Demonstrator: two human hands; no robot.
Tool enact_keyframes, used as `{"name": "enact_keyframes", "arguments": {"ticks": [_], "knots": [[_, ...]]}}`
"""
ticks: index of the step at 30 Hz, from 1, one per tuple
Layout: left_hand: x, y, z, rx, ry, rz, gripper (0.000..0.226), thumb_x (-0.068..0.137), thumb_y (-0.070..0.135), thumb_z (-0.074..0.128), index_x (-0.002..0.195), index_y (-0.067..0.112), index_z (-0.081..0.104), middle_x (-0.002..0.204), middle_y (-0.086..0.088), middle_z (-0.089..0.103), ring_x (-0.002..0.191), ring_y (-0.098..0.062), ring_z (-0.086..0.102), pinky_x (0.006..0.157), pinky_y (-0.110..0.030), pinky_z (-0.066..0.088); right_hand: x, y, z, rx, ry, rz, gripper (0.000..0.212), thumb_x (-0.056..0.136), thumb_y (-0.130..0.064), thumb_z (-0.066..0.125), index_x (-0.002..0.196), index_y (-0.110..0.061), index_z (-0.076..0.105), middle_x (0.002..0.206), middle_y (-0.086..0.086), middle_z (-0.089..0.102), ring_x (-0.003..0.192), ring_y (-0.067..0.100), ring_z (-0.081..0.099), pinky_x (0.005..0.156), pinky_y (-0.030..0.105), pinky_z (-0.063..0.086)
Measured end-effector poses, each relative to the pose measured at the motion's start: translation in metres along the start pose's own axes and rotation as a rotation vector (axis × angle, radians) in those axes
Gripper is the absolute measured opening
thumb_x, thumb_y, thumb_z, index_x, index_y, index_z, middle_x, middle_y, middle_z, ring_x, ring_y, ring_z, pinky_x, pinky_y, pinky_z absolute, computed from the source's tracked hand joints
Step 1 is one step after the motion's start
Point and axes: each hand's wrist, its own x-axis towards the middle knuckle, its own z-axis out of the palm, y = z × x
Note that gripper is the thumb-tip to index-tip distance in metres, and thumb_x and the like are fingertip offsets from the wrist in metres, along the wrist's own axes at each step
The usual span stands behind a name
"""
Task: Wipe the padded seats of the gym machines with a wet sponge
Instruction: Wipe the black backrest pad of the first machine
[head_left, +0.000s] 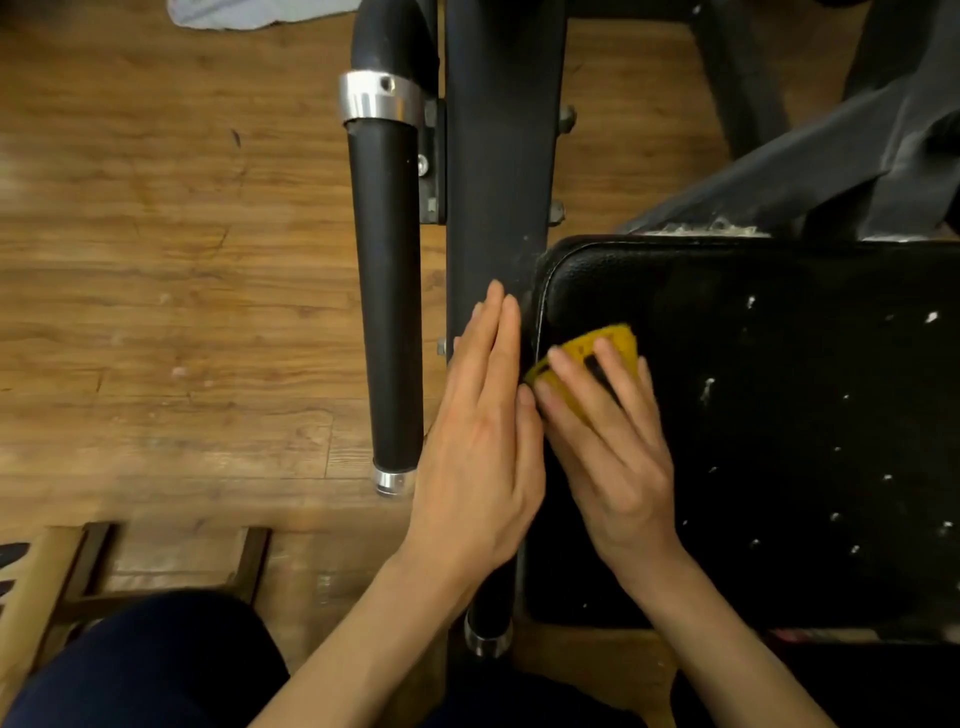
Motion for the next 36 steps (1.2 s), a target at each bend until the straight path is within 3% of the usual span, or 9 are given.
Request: {"name": "enact_keyframes", "arguments": {"ticks": [3, 6, 12, 18, 24, 30, 33, 36], "knots": [[-0.001, -0.001, 0.001, 0.004, 0.001, -0.001, 0.052, 0.104, 0.015, 0.032, 0.155, 0.007, 0.019, 0.164, 0.0, 0.015, 0.151, -0.007, 0.011, 0.122, -0.027, 0.015, 0.031, 0.005, 0.003, -0.011, 0.031, -0.038, 0.035, 0.09, -0.004, 0.067, 0.125, -0.005, 0.06, 0.137, 0.01, 0.053, 0.135, 0.034, 0.042, 0.114, 0.055, 0.029], [-0.001, 0.0, 0.002, 0.015, 0.005, -0.004, 0.053, 0.103, 0.011, 0.032, 0.154, 0.004, 0.018, 0.163, -0.003, 0.015, 0.151, -0.008, 0.011, 0.123, -0.027, 0.013, 0.085, 0.006, 0.007, 0.043, 0.128, 0.057, 0.029, 0.096, -0.009, 0.06, 0.124, -0.003, 0.063, 0.136, 0.013, 0.056, 0.136, 0.034, 0.041, 0.118, 0.051, 0.023], [-0.001, -0.002, 0.002, 0.016, 0.008, 0.013, 0.053, 0.104, 0.014, 0.032, 0.155, 0.006, 0.019, 0.164, -0.001, 0.015, 0.15, -0.006, 0.011, 0.123, -0.03, 0.015, -0.023, -0.004, 0.0, -0.003, -0.016, 0.033, 0.048, 0.088, 0.0, 0.069, 0.133, -0.008, 0.054, 0.14, 0.009, 0.05, 0.138, 0.032, 0.04, 0.115, 0.053, 0.028], [-0.001, -0.001, 0.003, 0.008, 0.013, 0.017, 0.051, 0.104, 0.009, 0.032, 0.154, 0.004, 0.021, 0.163, -0.004, 0.019, 0.15, -0.01, 0.015, 0.123, -0.036, 0.018, 0.066, 0.0, 0.009, 0.058, 0.112, 0.077, 0.031, 0.096, -0.008, 0.06, 0.126, -0.004, 0.062, 0.139, 0.013, 0.054, 0.138, 0.035, 0.038, 0.117, 0.054, 0.024], [0.0, -0.005, 0.005, 0.018, 0.032, 0.037, 0.05, 0.104, 0.011, 0.033, 0.153, 0.005, 0.024, 0.161, -0.004, 0.024, 0.15, -0.011, 0.019, 0.121, -0.039, 0.023, -0.029, -0.004, -0.003, 0.006, -0.024, 0.089, 0.043, 0.089, -0.004, 0.068, 0.13, -0.008, 0.056, 0.141, 0.009, 0.049, 0.138, 0.032, 0.038, 0.116, 0.053, 0.026], [0.001, -0.003, 0.002, 0.073, 0.019, 0.047, 0.052, 0.103, 0.008, 0.034, 0.153, 0.004, 0.022, 0.162, -0.005, 0.021, 0.151, -0.013, 0.014, 0.123, -0.04, 0.018, 0.064, 0.013, 0.002, 0.103, 0.19, 0.148, 0.033, 0.096, -0.008, 0.057, 0.128, -0.001, 0.059, 0.139, 0.017, 0.053, 0.138, 0.039, 0.037, 0.118, 0.054, 0.021], [0.007, 0.005, 0.001, 0.152, -0.022, 0.124, 0.054, 0.102, 0.009, 0.036, 0.154, 0.004, 0.02, 0.163, -0.007, 0.017, 0.152, -0.015, 0.009, 0.124, -0.044, 0.013, 0.025, 0.001, 0.0, 0.068, 0.1, 0.174, 0.036, 0.097, -0.006, 0.057, 0.133, -0.003, 0.055, 0.144, 0.014, 0.047, 0.142, 0.036, 0.032, 0.119, 0.052, 0.021], [0.018, 0.013, 0.004, 0.258, -0.037, 0.206, 0.053, 0.103, 0.012, 0.036, 0.153, 0.003, 0.022, 0.163, -0.009, 0.018, 0.151, -0.017, 0.014, 0.123, -0.042, 0.016, 0.011, 0.018, -0.008, -0.002, 0.007, 0.011, 0.037, 0.097, -0.006, 0.058, 0.133, -0.007, 0.054, 0.144, 0.01, 0.048, 0.14, 0.031, 0.036, 0.116, 0.051, 0.028]]}}
